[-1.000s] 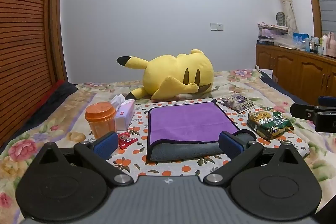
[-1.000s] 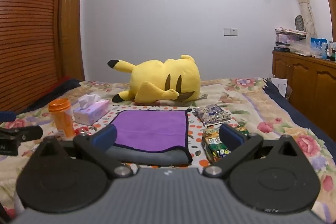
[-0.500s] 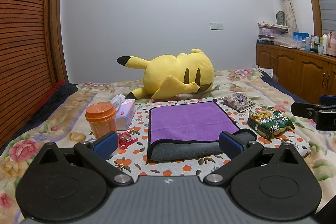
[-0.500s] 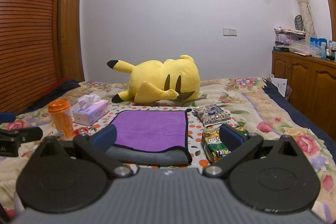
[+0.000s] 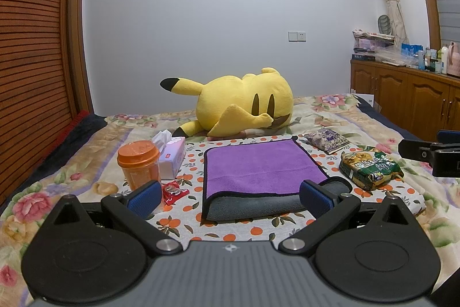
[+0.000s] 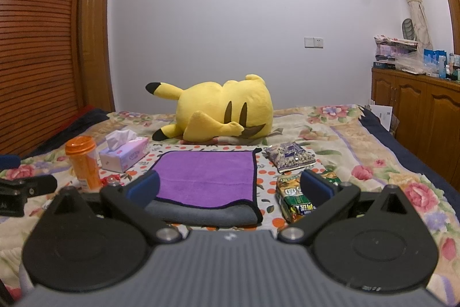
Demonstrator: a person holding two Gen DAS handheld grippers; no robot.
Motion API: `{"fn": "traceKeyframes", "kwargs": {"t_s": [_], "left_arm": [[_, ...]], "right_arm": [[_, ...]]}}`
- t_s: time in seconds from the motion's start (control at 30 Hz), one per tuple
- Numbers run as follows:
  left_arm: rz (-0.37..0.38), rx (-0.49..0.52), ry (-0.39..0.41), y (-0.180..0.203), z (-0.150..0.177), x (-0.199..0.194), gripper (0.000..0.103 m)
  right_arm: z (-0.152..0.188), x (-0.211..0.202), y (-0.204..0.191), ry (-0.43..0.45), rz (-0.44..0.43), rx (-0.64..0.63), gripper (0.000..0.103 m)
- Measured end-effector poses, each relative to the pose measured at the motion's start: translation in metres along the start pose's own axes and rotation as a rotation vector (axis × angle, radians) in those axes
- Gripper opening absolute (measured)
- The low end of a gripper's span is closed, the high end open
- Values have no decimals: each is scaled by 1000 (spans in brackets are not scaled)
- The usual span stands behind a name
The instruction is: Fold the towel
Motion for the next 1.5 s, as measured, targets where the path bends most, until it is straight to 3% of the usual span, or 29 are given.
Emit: {"fn": "traceKeyframes", "kwargs": {"t_s": [1.5], "left_arm": [[2,6,-9,-5,7,1,103]], "right_arm": [[1,1,2,-3,3,7,103]]}}
Point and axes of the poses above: each gripper's, at about its wrist camera, not at the fingertips, and x roughly the way its jaws point, y to its right, z to its underside, the point moved 9 cm from there along x, roughly the way its jaws point, and after that the axes turned 15 degrees about x, right-handed, at the moved point
